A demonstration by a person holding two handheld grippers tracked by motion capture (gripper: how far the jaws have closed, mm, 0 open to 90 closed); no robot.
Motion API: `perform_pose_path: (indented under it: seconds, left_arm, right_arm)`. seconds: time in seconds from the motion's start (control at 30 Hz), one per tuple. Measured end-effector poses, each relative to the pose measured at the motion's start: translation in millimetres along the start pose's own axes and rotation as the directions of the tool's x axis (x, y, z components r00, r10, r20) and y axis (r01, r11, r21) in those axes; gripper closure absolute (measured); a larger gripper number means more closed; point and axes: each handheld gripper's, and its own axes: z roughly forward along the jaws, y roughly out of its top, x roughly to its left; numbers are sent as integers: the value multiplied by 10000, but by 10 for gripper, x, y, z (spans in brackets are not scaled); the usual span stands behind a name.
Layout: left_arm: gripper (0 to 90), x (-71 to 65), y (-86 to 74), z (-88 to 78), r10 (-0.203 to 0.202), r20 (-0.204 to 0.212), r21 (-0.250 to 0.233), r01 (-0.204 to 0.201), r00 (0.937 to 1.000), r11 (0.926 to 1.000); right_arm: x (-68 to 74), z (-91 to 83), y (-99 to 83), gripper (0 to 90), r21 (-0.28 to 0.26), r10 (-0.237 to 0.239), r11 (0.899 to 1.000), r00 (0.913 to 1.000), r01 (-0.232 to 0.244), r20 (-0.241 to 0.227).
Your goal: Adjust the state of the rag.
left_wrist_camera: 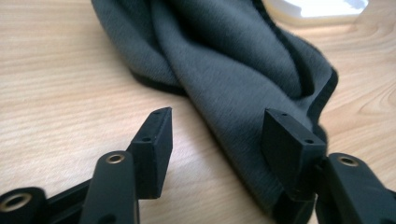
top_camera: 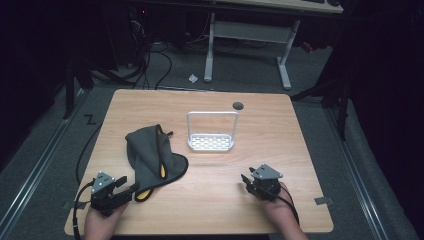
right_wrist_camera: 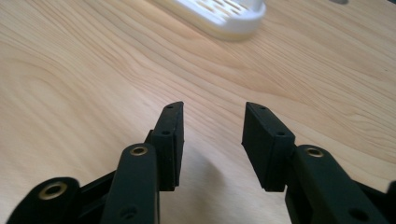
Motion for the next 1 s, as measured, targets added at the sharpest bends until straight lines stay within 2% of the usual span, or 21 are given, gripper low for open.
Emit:
perform_pose_path:
  seconds: [0.03, 0.1, 0.17, 0.23, 0.4, 0.5, 0.63, 0.7, 0.73, 0.77, 0.8, 0.83, 0.93, 1.0]
  left_arm:
    - [418, -8, 8, 0, 11, 20, -42, -11, 10000, 10000]
    - [411, -12, 21, 5, 157, 0, -66, -157, 9999, 9999]
    - [402, 0, 21, 13, 98, 66, -59, -97, 9999, 9999]
    - [391, 23, 20, 34, 2, 166, -7, -1, 9999, 10000]
    - [375, 24, 29, 52, 23, 285, 125, -27, 9996, 9999]
    - [374, 5, 73, 51, -94, 509, 77, 90, 9987, 9999]
    - [372, -73, 160, 164, -54, 731, 216, 38, 9973, 9998]
    - [374, -125, 186, 250, 171, 569, 463, -197, 9982, 9987]
    - [442, -149, 189, 300, 243, 410, 638, -269, 9989, 9976]
    - [442, -159, 187, 325, 313, 346, 780, -340, 9989, 9964]
    - [525, -175, 181, 355, 373, 268, 979, -398, 9989, 9944]
    - [561, -188, 170, 376, 408, 213, 1086, -429, 9989, 9932]
    - [680, -211, 155, 368, 581, 71, 1180, -586, 9983, 9913]
    - [706, -227, 144, 356, 640, 82, 1234, -645, 9979, 9903]
  right_arm:
    - [-50, 42, -29, 524, -55, 487, 9988, 9981, -489, -384]
    - [-76, 59, -53, 506, 76, 996, 9950, 9915, -993, -842]
    - [-80, 51, -73, 461, 126, 1319, 9913, 9868, -1313, -938]
    - [-81, 20, -78, 444, 46, 1370, 9905, 9859, -1372, -961]
    - [-61, -8, -55, 381, -182, 1053, 9941, 9927, -1065, -595]
    - [-57, 3, -48, 380, -177, 1089, 9937, 9916, -1104, -694]
    - [-46, -13, -36, 392, -254, 1009, 9944, 9923, -1029, -725]
    - [-35, -20, -30, 405, -254, 913, 9953, 9932, -933, -720]
    - [-16, -25, -24, 442, -229, 668, 9974, 9948, -688, -774]
    - [-16, -25, -24, 442, -229, 668, 9974, 9948, -688, -774]
    - [-6, -22, -17, 432, -192, 591, 9980, 9955, -606, -743]
    - [-3, -25, -12, 426, -233, 581, 9979, 9959, -599, -688]
    - [4, -37, -7, 438, -406, 618, 9971, 9960, -645, -652]
    - [4, -34, -8, 437, -403, 682, 9966, 9951, -712, -721]
